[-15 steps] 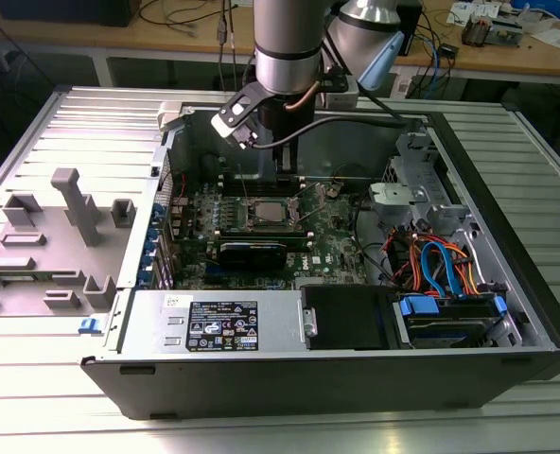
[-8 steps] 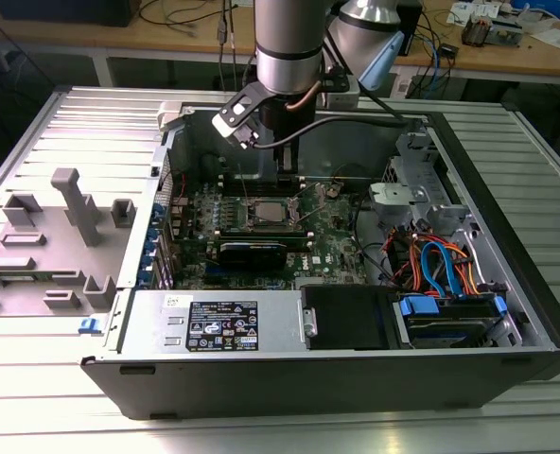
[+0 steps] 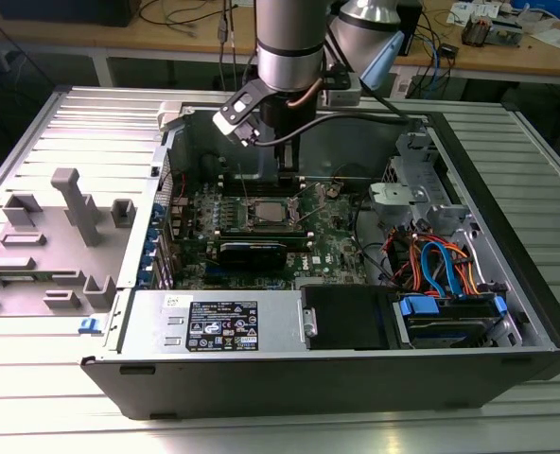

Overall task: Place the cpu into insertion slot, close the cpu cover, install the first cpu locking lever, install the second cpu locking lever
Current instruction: 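Close the cpu cover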

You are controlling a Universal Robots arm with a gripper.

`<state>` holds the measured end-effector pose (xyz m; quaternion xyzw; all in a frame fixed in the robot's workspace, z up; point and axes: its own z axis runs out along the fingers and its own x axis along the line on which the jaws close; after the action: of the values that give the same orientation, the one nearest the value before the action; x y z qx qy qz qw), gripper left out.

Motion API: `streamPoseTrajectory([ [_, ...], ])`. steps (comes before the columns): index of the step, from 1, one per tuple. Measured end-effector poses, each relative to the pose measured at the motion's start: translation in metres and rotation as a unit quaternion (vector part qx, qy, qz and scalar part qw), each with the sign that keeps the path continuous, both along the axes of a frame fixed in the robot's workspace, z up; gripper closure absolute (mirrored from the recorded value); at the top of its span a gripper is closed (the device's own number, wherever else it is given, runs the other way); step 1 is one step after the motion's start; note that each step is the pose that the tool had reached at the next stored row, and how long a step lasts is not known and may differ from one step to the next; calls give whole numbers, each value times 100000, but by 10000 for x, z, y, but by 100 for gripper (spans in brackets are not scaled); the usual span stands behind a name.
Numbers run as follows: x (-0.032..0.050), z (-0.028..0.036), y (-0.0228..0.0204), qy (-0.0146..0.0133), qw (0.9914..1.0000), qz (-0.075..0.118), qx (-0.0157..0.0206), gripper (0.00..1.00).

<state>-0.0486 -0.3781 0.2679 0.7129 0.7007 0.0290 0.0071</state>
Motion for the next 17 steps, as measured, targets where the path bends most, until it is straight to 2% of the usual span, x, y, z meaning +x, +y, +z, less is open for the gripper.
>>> streamPoseTrajectory([
  [9,112,0,0,10,100000,-1,0,89],
  [17,163,0,0,11,100000,-1,-1,89],
])
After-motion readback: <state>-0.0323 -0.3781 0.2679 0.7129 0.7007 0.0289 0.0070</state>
